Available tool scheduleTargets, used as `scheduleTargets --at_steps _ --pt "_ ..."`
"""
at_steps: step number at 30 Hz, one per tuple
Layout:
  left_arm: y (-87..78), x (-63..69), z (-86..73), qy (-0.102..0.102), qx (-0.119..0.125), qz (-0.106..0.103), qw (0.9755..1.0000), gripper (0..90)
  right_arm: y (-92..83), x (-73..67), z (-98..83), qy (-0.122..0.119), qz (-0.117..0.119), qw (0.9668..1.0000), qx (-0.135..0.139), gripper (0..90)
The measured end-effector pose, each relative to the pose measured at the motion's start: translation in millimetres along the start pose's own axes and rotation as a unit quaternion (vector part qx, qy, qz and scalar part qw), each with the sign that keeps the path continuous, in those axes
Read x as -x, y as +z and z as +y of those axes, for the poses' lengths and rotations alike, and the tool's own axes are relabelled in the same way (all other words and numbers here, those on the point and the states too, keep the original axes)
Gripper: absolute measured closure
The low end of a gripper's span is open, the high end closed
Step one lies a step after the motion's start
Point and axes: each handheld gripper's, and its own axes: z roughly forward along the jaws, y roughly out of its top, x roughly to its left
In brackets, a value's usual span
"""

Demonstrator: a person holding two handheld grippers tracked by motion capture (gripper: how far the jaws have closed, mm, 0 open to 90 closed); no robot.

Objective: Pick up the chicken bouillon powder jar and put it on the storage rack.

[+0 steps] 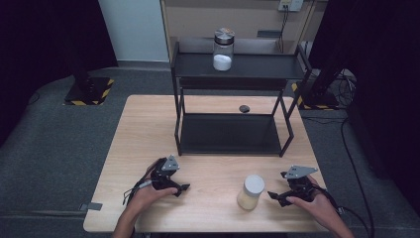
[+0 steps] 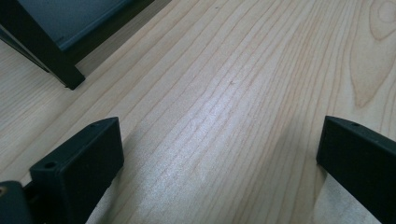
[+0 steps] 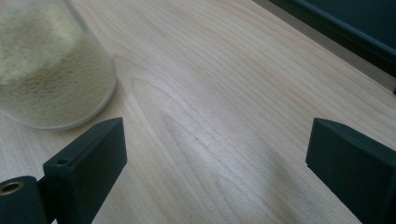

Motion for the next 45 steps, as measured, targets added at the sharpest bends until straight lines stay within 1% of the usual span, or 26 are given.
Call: scheduleTargets --at_steps 4,9,17,23,29,39,45 --pt "0.0 0.0 0.0 0.000 0.000 0.000 1.0000 0.0 -0.7 -4.7 2.8 -0.006 0.006 0.9999 -0.007 6.0" --pt "0.0 0.0 0.0 0.000 0.000 0.000 1.0000 0.0 -2.1 -8.2 5.0 -0.019 0.018 0.9996 -0.008 5.9" --pt "0.0 0.0 0.0 0.000 0.000 0.000 1.0000 0.0 -0.9 -8.7 9.0 -0.043 0.055 0.9975 -0.011 5.9" --pt "0.0 -0.1 0.0 0.000 0.000 0.000 1.0000 0.0 -0.5 -9.7 13.4 -0.057 0.088 0.9944 -0.008 5.8" --pt "0.0 -0.1 0.1 0.000 0.000 0.000 1.0000 0.0 -0.6 -11.2 15.1 -0.059 0.112 0.9919 0.002 5.7" --pt "0.0 -0.3 0.1 0.000 0.000 -0.001 1.0000 0.0 -2.0 -10.5 16.5 -0.057 0.133 0.9891 0.027 5.2" --pt "0.0 -0.3 0.1 0.000 0.000 -0.001 1.0000 0.0 -3.2 -14.7 18.0 -0.060 0.132 0.9885 0.041 9.4"
